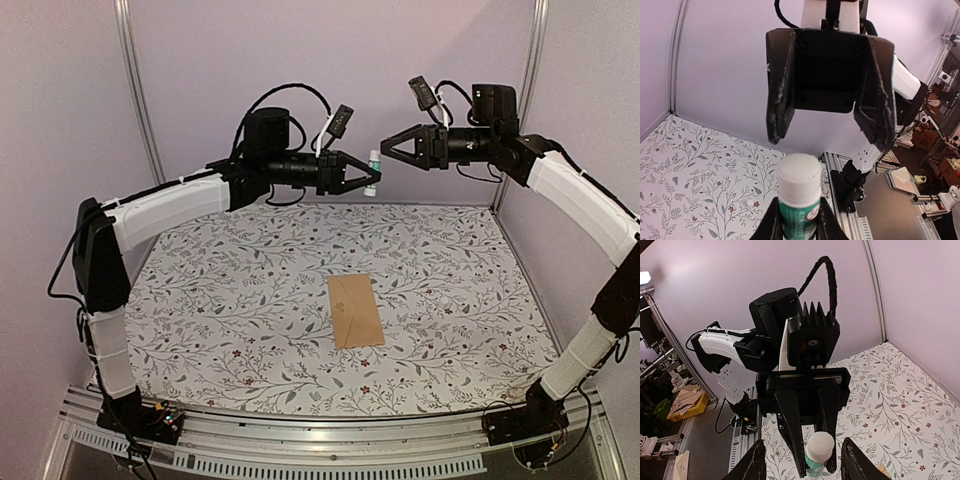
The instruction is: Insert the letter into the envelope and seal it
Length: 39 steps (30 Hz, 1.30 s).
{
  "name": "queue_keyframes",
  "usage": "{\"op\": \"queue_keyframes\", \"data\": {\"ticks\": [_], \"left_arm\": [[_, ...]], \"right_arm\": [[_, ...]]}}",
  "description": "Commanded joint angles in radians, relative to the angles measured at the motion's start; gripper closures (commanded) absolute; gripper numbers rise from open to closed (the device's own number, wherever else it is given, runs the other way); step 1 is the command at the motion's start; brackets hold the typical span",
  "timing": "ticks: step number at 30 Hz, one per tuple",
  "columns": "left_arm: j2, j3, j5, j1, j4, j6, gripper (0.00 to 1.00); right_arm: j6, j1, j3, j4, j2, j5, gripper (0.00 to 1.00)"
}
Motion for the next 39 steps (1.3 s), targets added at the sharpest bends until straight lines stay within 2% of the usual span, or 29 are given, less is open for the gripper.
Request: {"op": "queue_keyframes", "data": {"ticks": [1,7,19,23,27,30,35,39], "left_arm": [[0.006,0.045,0.026,-0.015,-0.019,0.013,1.00],[0.018,0.059,0.032,-0.023,-0.025,0.006,1.00],[0.042,0.093,0.022,-0.030,-0.058,-0.006,1.00],[0.044,0.097,0.016,-0.029,-0.061,-0.009,1.00],[0.052,0.103,0.010,-0.030,-0.064,-0.017,1.00],[0.055,0.111,-0.006,-0.030,-0.074,-0.022,0.90],[0.043,0.085,-0.045,-0.030,-0.070,-0.028,0.62],[0.041,0.067,-0.038,-0.029,-0.055,-0.040,0.61]], "right_arm": [[0.025,-0.001,-0.018,0.024,0.023,-0.019,0.52],[0.037,0.000,-0.019,0.037,0.042,-0.024,0.56],[0.036,0.008,-0.031,0.047,0.048,-0.054,0.70],[0.034,0.008,-0.036,0.046,0.049,-0.060,0.77],[0.035,0.008,-0.038,0.047,0.048,-0.063,0.89],[0.040,0.004,-0.031,0.052,0.047,-0.060,0.93],[0.106,-0.021,-0.030,0.109,0.032,-0.003,0.94],[0.138,-0.024,-0.032,0.137,0.024,0.014,0.94]]}}
